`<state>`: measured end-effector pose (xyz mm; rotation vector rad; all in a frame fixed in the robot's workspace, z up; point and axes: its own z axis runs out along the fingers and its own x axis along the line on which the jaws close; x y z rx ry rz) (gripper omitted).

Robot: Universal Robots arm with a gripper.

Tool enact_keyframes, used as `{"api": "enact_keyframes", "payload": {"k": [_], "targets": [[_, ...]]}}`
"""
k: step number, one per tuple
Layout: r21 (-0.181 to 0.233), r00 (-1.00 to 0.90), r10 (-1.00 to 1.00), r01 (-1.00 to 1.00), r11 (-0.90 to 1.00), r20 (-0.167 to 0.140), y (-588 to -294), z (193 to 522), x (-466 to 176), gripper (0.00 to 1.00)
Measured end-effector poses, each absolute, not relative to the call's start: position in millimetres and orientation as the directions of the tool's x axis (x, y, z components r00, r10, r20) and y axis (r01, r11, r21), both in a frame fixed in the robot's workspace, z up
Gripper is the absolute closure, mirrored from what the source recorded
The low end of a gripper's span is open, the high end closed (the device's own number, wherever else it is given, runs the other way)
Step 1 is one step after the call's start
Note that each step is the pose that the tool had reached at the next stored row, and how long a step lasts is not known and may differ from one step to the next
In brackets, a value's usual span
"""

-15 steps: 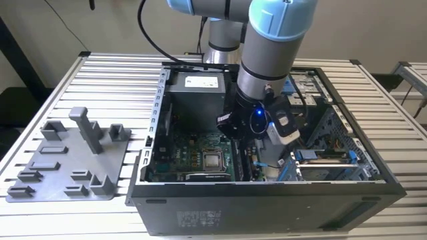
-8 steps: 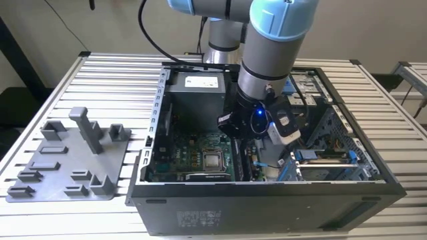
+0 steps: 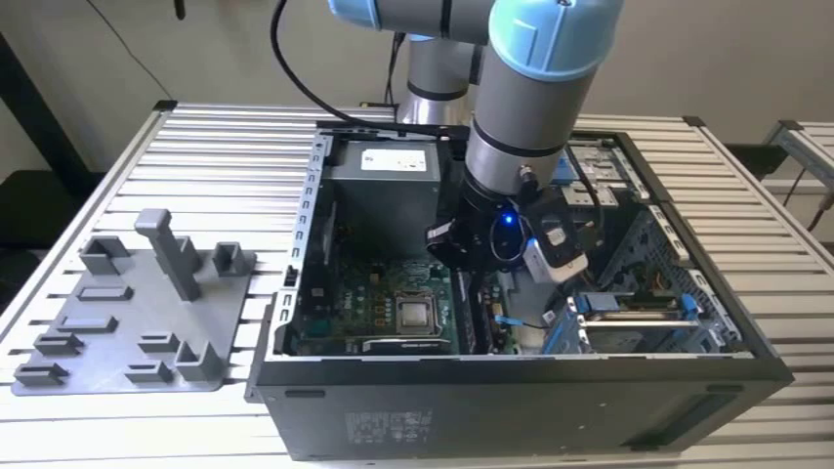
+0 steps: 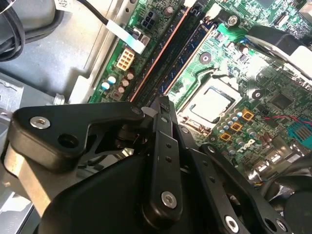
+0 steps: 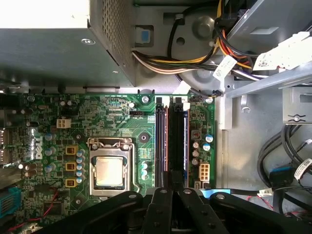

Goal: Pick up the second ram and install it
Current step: 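Press down the second ram until it locks into place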

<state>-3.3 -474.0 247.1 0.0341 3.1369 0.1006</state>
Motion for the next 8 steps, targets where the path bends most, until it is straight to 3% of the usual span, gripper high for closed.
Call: {"api": "enact_keyframes", "payload": {"k": [8], "targets": [[0.064, -1.0, -0.031, -0.031, 0.997, -0.002, -474.1, 247.2, -3.3, 0.89]]}}
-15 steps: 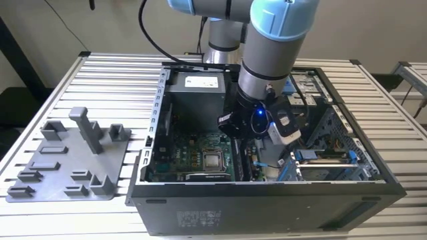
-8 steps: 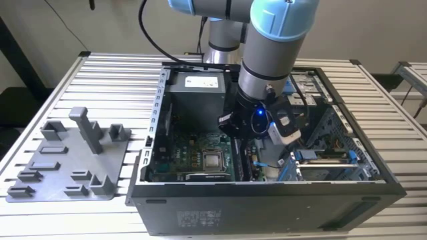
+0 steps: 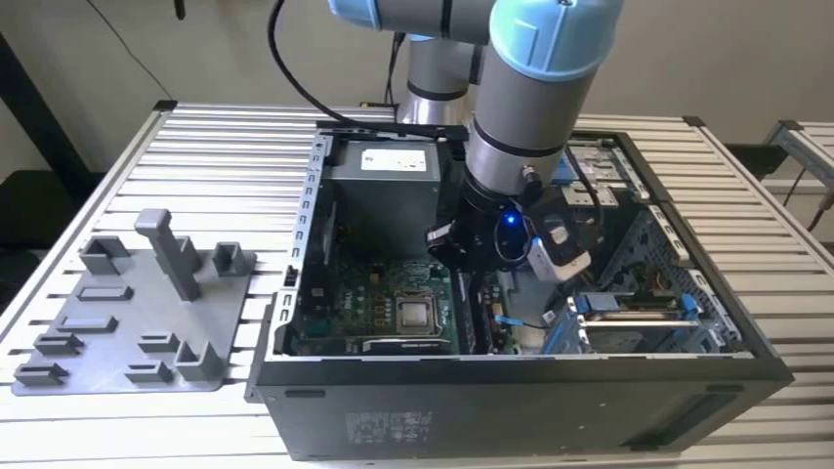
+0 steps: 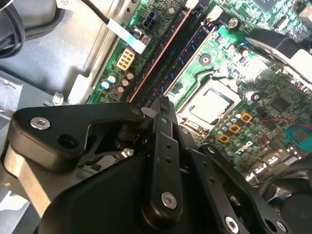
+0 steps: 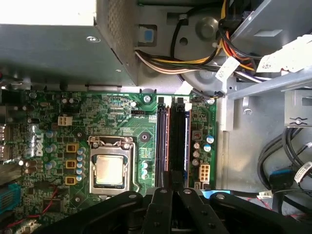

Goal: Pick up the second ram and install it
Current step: 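Press down the second ram until it locks into place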

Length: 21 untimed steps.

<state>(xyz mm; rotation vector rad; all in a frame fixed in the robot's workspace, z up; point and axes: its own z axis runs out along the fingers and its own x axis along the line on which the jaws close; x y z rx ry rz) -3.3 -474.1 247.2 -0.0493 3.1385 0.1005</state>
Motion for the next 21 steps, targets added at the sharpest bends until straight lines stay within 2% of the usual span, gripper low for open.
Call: {"api": "enact_keyframes", "payload": {"k": [21], "targets": [[0.064, -0.916, -0.401, -0.4, 0.914, -0.002, -474.1, 247.2, -3.3, 0.89]]}}
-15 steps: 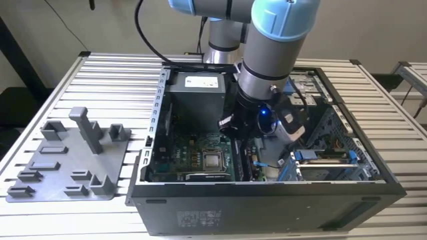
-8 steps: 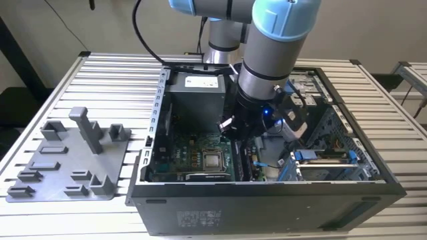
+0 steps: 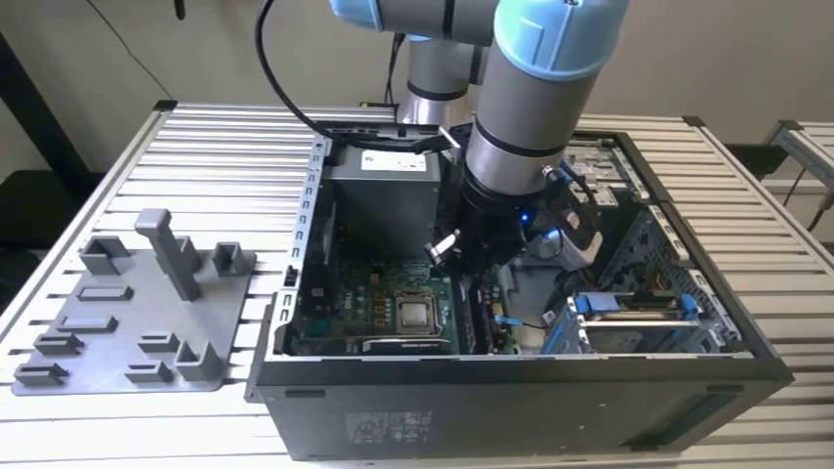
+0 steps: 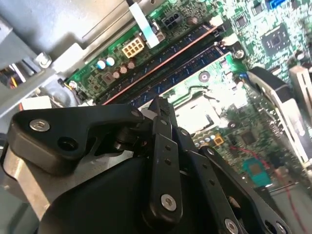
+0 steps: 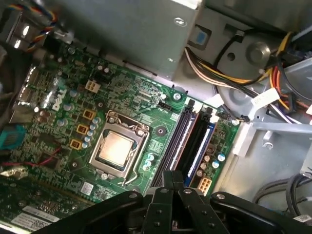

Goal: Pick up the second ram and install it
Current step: 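Press down the second ram until it locks into place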

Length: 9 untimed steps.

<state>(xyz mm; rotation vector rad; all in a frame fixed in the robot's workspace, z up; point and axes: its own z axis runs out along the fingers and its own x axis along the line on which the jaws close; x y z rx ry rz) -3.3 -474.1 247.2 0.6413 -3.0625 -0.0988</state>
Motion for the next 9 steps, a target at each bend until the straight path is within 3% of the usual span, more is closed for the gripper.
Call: {"api": "enact_keyframes", "payload": {"k": [9], "targets": [[0.064, -0.839, -0.545, -0.544, 0.837, -0.002, -474.1, 247.1, -3.3, 0.89]]}}
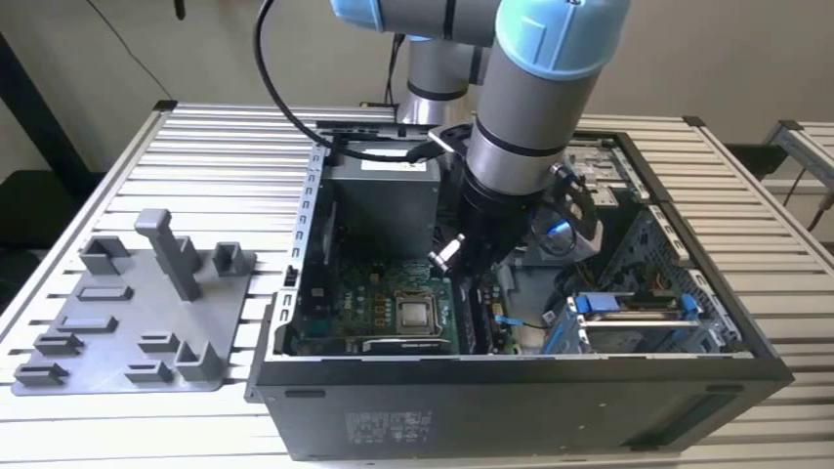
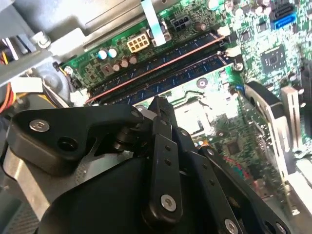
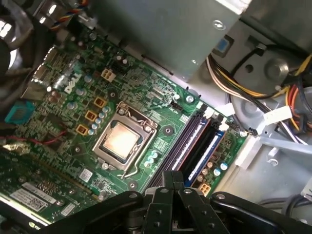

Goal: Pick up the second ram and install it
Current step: 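Press down the second ram until it locks into place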

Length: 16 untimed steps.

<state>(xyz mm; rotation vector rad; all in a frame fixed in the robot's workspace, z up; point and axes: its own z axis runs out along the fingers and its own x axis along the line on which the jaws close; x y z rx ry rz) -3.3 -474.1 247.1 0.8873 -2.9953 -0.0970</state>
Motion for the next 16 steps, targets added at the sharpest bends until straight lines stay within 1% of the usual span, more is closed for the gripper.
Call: {"api": "enact_keyframes", "payload": {"k": [16], "targets": [[0.064, -0.654, -0.757, -0.755, 0.652, -0.002, -474.1, 247.1, -3.3, 0.89]]}}
